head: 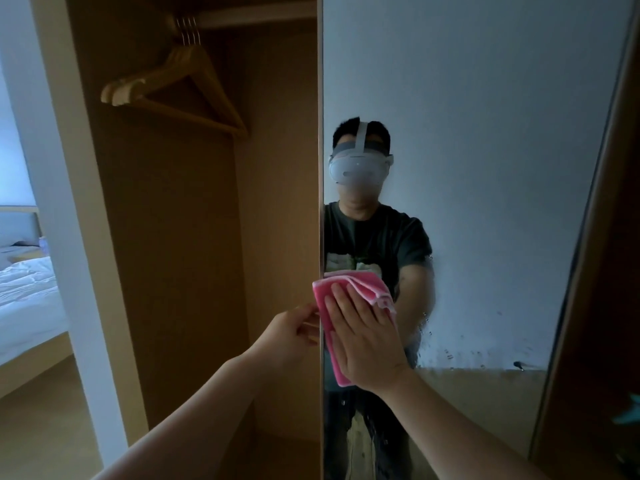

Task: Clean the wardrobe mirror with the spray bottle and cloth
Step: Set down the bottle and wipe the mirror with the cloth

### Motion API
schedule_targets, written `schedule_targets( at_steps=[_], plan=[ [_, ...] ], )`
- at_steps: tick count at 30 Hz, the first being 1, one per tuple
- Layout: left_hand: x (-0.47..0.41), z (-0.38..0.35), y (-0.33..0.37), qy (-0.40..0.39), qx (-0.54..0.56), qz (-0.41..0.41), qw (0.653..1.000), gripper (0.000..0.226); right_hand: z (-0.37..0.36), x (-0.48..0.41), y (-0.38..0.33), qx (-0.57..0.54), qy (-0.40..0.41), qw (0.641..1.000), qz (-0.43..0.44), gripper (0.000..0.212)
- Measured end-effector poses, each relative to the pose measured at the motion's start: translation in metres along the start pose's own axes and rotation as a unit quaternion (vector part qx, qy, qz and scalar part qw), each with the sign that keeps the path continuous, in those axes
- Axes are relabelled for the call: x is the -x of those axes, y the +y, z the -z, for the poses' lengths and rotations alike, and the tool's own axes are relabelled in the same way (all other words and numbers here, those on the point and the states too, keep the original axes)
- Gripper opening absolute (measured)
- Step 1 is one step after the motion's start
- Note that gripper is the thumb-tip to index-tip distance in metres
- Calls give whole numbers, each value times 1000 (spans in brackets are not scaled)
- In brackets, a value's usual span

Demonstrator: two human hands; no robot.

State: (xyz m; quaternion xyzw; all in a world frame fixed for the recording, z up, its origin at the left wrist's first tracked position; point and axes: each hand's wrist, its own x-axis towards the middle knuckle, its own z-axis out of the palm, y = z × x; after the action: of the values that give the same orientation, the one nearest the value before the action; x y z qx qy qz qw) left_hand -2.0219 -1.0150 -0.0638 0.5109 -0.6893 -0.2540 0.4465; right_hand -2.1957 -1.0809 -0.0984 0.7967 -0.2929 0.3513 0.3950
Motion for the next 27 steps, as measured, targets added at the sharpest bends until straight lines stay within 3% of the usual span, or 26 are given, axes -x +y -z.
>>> schedule_targets(
  at_steps=[10,15,27],
  plan=[
    [-2,-4,14,19,14,14,1000,29,30,-44,45,0,45,999,0,61],
    [-1,-2,14,34,-25,6,999,41,51,-72,72,40,71,997,6,62],
    [-2,-5,16,61,-68,-6,996,40,63,-88,97,73,77,994,-18,59]
  ],
)
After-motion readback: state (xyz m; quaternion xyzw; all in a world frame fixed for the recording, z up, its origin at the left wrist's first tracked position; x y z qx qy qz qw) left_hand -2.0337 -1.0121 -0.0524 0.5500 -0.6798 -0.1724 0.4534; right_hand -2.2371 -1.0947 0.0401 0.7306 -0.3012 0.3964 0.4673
